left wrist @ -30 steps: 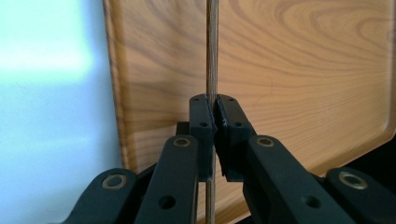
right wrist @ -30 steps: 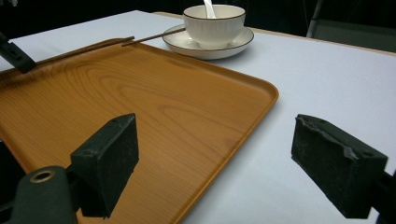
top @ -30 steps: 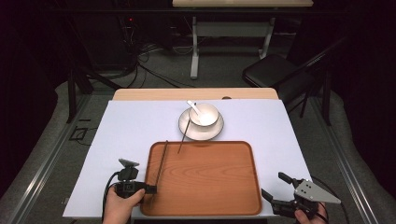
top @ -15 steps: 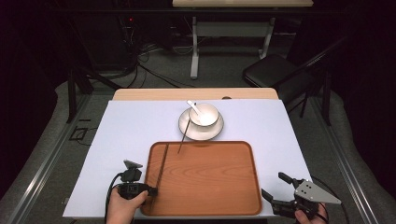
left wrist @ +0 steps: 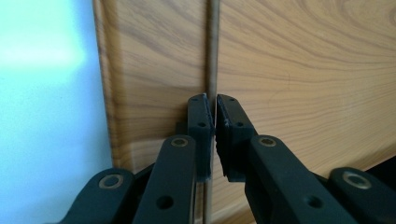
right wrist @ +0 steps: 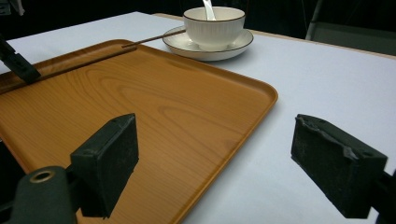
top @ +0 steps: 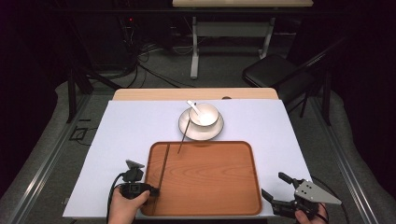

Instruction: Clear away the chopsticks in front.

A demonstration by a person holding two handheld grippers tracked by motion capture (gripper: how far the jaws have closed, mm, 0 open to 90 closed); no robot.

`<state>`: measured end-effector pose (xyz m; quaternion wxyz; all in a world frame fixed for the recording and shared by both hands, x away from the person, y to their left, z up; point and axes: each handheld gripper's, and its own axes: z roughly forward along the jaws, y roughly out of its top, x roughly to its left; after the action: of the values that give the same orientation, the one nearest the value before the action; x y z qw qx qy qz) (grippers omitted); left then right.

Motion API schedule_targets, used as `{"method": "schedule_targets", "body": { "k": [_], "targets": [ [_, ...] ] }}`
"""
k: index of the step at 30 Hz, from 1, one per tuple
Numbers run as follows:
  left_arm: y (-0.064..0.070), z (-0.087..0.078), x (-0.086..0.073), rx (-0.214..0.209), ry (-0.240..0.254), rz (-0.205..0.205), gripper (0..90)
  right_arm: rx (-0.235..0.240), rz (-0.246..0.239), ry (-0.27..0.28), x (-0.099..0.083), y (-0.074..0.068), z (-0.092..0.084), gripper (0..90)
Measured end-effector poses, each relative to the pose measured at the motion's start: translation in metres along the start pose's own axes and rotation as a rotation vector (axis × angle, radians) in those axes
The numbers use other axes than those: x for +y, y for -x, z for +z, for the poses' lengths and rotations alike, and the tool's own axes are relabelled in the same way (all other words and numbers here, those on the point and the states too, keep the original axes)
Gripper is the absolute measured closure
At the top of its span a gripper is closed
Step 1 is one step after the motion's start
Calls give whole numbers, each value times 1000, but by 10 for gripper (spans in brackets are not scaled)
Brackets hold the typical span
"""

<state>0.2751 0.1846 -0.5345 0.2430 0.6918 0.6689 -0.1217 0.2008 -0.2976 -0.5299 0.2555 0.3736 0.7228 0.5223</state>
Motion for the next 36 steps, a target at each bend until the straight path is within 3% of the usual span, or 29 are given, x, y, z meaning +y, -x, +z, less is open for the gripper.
{"method": "schedule_targets", "body": {
  "k": [11,16,26,29,36],
  "targets": [
    [1,1,-1,-9,5,-1,844,0,-1,1,0,0,0,147],
    [2,-3,-1,-27,20,11,787,1,0,1,0,0,0,147],
    [3,-21,11,-34,107,78,575,0,-2,1,0,0,0,147],
    [4,-24,16,-12,155,114,535,0,-1,-2,0,0,0,147],
    [2,-29,33,-31,216,149,456,1,0,-4,0,0,0,147]
  ]
}}
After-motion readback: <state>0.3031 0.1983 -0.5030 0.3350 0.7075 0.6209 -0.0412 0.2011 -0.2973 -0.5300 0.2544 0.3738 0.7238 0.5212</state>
